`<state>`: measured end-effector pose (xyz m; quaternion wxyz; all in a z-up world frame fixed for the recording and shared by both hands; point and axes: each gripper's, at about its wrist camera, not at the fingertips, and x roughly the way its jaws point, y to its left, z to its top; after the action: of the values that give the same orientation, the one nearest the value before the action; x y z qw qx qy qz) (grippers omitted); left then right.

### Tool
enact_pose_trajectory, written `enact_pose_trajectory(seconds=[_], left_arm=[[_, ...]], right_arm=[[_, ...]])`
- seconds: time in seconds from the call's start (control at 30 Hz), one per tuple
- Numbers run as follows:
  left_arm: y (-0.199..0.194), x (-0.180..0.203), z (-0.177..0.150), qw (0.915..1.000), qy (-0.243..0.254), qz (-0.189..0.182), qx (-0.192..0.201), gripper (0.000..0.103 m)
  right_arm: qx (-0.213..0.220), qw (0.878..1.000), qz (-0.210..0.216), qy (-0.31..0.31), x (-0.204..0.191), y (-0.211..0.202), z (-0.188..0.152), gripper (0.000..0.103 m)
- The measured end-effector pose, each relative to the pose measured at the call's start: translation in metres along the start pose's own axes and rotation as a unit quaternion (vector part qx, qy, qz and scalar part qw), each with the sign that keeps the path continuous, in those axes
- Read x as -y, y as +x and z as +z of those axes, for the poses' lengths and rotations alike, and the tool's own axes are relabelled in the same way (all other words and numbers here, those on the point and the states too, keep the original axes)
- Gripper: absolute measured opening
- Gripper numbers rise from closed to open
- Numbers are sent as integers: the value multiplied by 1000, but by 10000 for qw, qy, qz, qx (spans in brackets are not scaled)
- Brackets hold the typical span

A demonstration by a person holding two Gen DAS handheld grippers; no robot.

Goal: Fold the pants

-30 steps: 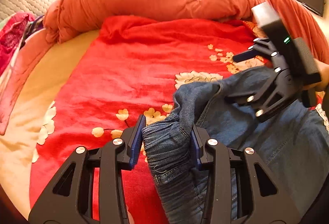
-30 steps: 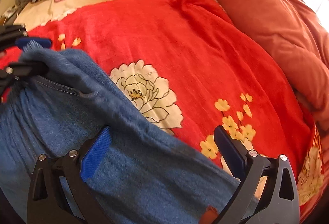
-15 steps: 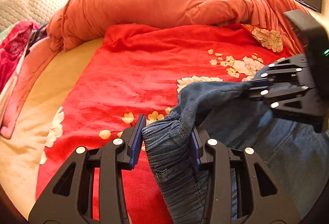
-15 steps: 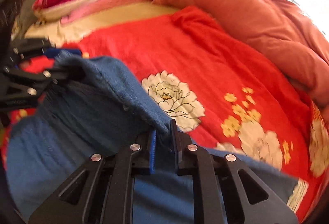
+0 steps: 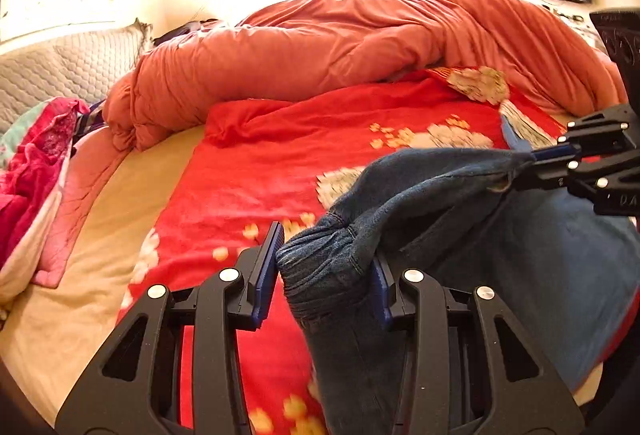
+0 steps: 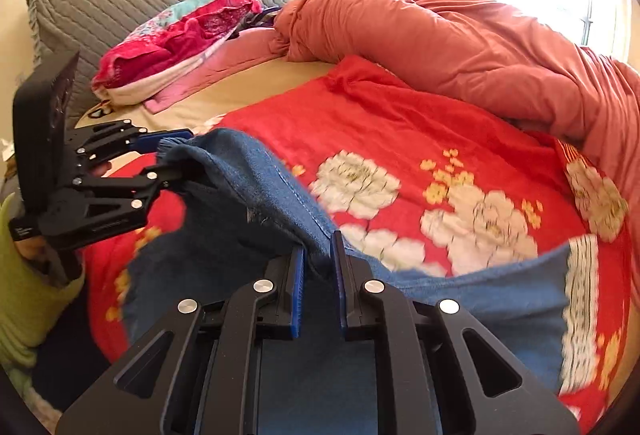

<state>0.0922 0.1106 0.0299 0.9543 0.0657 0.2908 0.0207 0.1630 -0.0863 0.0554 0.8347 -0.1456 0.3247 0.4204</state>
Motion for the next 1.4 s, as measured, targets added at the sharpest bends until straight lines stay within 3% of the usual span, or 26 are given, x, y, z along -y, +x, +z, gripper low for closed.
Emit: enact_pose_trajectory(seconds=[0.1, 0.27, 0.53, 0.67, 0.83, 0.97, 1.2, 1.4], left_arm=[[-17, 10, -16, 10000, 49, -26, -29, 31], [-35, 29, -48, 9992, 32, 17, -408, 31], [-52, 30, -64, 9976, -80, -54, -679, 31], [-52, 28, -71, 9960, -180, 21, -874, 39], [-50, 14, -82, 9914, -526, -117, -1196, 59], [-65, 3, -89, 9891, -755, -260, -1237, 61], [-97, -11, -91, 9877, -1039, 83, -1166, 61], [-89, 22, -53, 9894, -1080, -570, -789, 54]], right_arm=[[-19, 9999, 54, 106, -14, -13, -20, 11], [-69, 9996, 100, 235, -42, -26, -57, 12], [-61, 9987, 257, 430, -71, -35, -97, 12], [-160, 9982, 343, 471, -79, -31, -108, 12], [-369, 9972, 420, 493, -86, -20, -124, 14], [-343, 9973, 416, 502, -90, -20, -131, 15], [-287, 9963, 507, 629, -89, -20, -131, 20], [-311, 9962, 539, 617, -94, -20, -132, 23]])
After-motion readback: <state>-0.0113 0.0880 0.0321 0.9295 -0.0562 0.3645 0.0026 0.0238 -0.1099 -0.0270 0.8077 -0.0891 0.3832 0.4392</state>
